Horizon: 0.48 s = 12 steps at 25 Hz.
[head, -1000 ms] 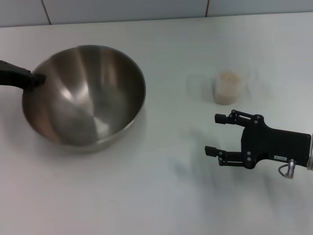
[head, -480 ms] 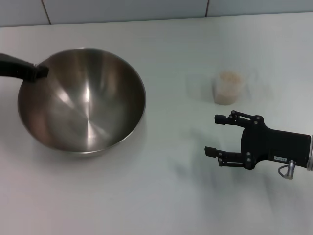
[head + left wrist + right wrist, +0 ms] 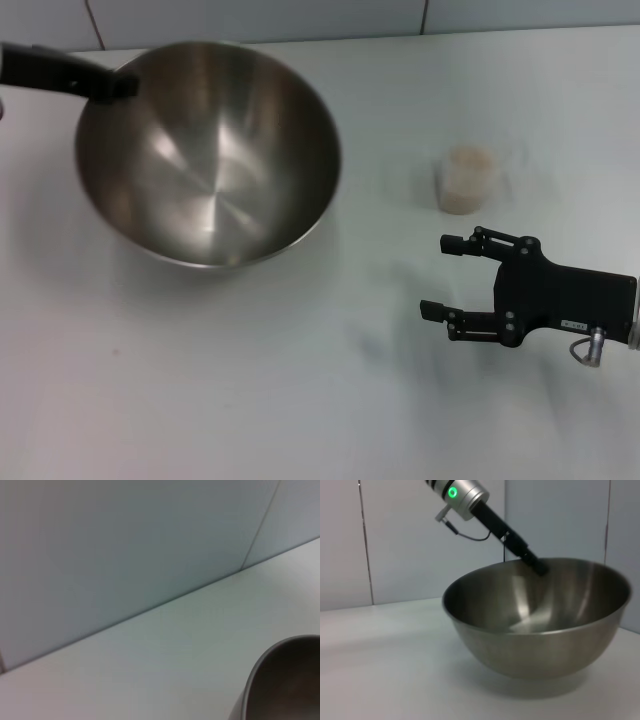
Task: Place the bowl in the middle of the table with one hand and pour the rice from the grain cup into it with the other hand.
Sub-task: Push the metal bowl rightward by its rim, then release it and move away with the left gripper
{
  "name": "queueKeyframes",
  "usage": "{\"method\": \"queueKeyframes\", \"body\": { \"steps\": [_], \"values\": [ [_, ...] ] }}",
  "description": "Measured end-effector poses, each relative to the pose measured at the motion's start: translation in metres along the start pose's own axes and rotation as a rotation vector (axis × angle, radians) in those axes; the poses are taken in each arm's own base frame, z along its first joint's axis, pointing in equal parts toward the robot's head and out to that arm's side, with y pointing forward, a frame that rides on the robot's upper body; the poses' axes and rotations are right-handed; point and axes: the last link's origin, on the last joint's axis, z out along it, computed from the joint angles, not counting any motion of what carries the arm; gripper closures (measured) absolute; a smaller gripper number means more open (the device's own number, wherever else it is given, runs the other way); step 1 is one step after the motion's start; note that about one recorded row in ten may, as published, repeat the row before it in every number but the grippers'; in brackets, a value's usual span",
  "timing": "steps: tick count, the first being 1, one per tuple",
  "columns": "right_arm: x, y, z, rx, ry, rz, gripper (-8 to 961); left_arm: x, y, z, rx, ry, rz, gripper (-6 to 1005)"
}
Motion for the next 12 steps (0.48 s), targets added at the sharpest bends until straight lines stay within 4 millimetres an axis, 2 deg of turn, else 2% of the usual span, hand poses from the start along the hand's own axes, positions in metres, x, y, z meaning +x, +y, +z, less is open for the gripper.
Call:
{"method": "queueKeyframes", "body": {
  "steps": [5, 8, 9, 12],
  "values": [
    [0.001, 0.001, -0.001, 0.001, 0.0, 0.002, 122, 0.016, 0.012, 0.007, -0.033, 0.011, 0.025, 959],
    [0.001, 0.001, -0.001, 0.001, -0.001, 0.004, 122, 0.028, 0.023, 0.014, -0.059, 0.016, 0.047, 958],
    [0.001, 0.001, -0.002, 0.001, -0.001, 0.005, 122, 0.035, 0.034, 0.02, -0.094, 0.018, 0.072, 958],
    [0.001, 0.0, -0.003, 0.002, 0.0, 0.007, 122, 0.042, 0.043, 0.024, -0.113, 0.015, 0.105, 957]
  ]
}}
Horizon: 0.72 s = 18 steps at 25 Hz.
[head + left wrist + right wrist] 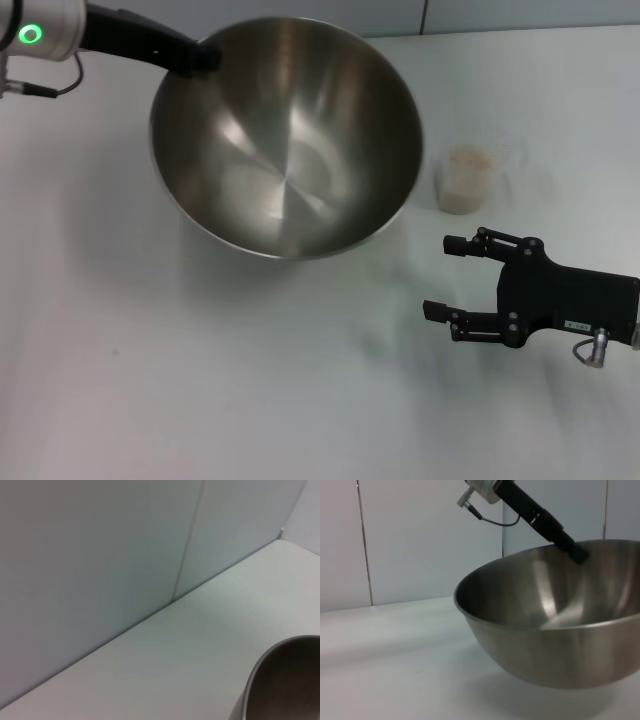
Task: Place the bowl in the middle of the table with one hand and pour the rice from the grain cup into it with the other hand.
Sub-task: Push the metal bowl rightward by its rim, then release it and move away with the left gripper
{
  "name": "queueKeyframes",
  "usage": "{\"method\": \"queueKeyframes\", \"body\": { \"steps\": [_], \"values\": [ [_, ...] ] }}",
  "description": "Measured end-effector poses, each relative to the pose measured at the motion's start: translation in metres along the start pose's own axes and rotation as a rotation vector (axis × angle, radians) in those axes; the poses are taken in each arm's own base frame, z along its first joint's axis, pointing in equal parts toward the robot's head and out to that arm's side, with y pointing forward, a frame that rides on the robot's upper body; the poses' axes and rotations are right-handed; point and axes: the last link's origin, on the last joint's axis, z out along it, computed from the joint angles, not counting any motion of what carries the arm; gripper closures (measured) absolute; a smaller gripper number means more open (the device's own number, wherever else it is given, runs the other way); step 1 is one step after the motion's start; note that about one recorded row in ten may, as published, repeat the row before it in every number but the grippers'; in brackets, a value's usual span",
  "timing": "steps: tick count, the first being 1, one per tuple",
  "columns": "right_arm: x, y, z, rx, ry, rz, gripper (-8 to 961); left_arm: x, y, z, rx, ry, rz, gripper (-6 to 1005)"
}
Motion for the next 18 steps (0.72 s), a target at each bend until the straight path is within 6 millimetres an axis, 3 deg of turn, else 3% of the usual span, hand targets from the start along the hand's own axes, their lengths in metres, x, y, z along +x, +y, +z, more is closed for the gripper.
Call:
{"method": "queueKeyframes", "body": {
  "steps": [7, 18],
  "values": [
    [0.0, 0.0, -0.001, 0.001, 0.0, 0.003, 122, 0.012, 0.018, 0.016, -0.037, 0.011, 0.061, 956],
    [0.001, 0.0, -0.002, 0.003, 0.003, 0.002, 122, 0.013, 0.02, 0.024, -0.038, 0.013, 0.053, 953]
  ]
}}
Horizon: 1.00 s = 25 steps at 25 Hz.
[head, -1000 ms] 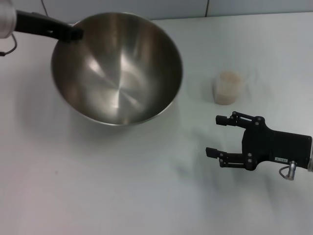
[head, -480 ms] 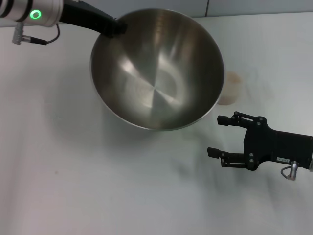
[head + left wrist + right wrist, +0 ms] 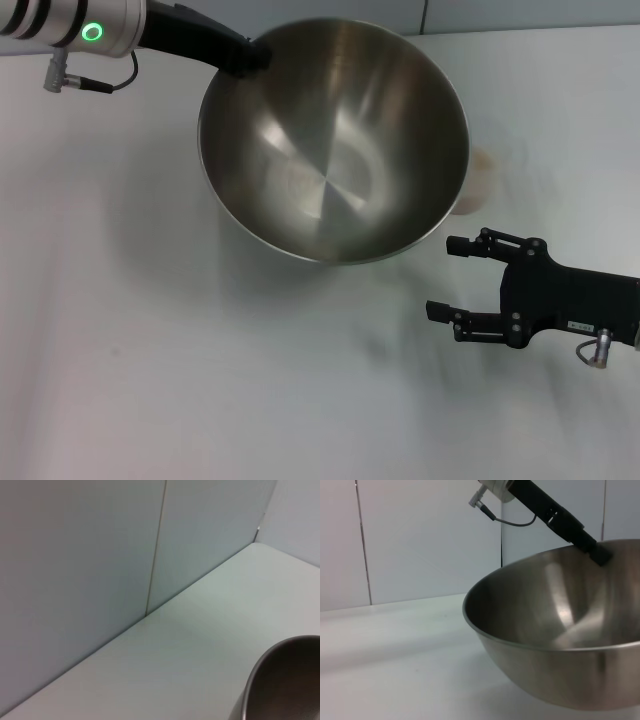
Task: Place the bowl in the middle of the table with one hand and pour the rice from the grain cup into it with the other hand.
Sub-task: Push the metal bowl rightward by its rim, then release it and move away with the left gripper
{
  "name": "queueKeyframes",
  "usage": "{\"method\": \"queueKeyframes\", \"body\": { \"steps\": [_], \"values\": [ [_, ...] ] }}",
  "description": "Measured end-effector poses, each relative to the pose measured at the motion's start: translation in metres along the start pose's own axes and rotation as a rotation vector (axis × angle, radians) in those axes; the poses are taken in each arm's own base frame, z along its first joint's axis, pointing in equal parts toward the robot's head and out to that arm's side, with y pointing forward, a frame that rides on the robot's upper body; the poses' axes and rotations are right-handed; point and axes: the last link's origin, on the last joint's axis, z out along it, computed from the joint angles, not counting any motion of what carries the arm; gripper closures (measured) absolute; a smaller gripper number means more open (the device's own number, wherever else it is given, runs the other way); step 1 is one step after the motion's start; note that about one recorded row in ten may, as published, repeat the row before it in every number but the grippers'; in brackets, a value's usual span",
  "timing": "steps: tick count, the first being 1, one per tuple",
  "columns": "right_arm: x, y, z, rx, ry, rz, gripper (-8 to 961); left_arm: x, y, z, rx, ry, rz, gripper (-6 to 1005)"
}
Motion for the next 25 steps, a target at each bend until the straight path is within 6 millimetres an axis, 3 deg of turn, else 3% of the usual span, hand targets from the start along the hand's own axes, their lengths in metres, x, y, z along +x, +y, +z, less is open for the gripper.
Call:
{"method": "queueKeyframes", "body": {
  "steps": [7, 9, 13, 25],
  "values": [
    [0.0, 0.0, 0.0, 0.0, 0.0, 0.0, 122, -0.008, -0.003, 0.006, 0.009, -0.007, -0.018, 951],
    [0.0, 0.0, 0.0, 0.0, 0.0, 0.0, 122, -0.024, -0.009, 0.017, 0.03, -0.029, -0.041, 950],
    [0.0, 0.0, 0.0, -0.001, 0.0, 0.001, 122, -0.033, -0.011, 0.024, 0.05, -0.051, -0.045, 949],
    [0.0, 0.001, 0.0, -0.004, -0.002, 0.003, 122, -0.041, -0.011, 0.029, 0.061, -0.062, -0.055, 946]
  ]
}}
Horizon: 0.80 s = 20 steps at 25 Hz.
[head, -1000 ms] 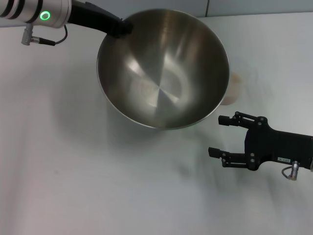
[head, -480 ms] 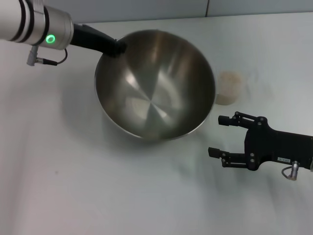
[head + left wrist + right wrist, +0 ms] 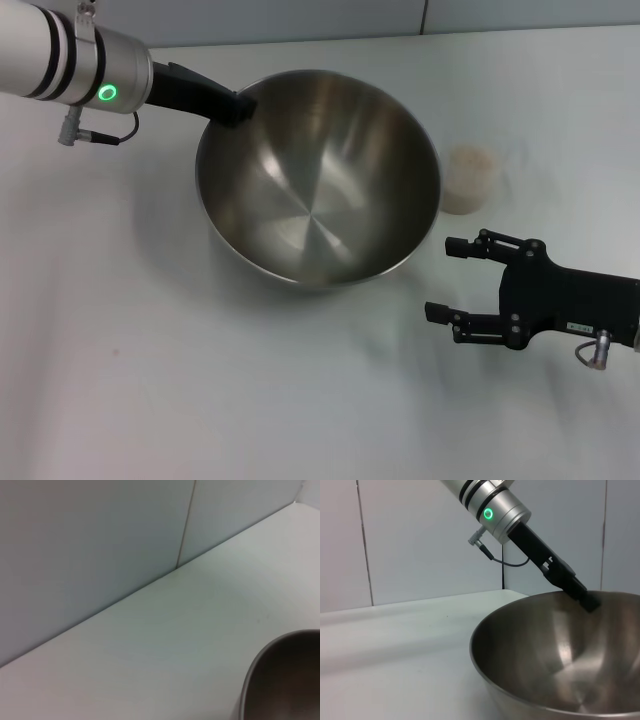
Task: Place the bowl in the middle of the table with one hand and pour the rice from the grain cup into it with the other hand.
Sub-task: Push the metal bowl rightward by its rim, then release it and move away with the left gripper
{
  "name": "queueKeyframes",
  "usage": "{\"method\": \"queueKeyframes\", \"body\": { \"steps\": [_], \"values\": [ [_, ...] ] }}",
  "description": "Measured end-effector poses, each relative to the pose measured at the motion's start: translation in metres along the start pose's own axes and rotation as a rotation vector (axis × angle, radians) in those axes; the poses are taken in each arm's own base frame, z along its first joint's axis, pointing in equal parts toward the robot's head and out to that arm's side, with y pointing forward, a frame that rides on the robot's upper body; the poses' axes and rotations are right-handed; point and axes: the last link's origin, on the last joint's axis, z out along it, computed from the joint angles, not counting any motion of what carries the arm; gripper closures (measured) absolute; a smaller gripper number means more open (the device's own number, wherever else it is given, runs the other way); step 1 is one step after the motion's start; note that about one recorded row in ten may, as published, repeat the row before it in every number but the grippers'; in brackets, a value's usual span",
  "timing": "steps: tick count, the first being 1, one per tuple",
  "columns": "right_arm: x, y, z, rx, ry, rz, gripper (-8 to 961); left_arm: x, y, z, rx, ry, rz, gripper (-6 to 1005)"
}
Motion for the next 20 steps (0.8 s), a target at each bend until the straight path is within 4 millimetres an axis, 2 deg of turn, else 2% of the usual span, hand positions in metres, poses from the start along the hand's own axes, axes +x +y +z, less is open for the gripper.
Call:
{"method": "queueKeyframes", "body": {
  "steps": [8, 19, 20],
  "values": [
    [0.001, 0.0012, -0.0006, -0.001, 0.001, 0.003, 122, -0.0009, -0.0008, 0.0014, 0.011, 0.006, -0.012, 944],
    [0.0012, 0.0015, -0.0007, -0.001, 0.001, 0.004, 121, -0.0021, -0.0009, 0.0013, 0.009, 0.007, -0.021, 752],
    [0.0013, 0.0016, -0.0007, -0.001, 0.001, 0.005, 121, -0.0021, -0.0011, 0.0011, 0.009, 0.007, -0.022, 673]
  ]
}}
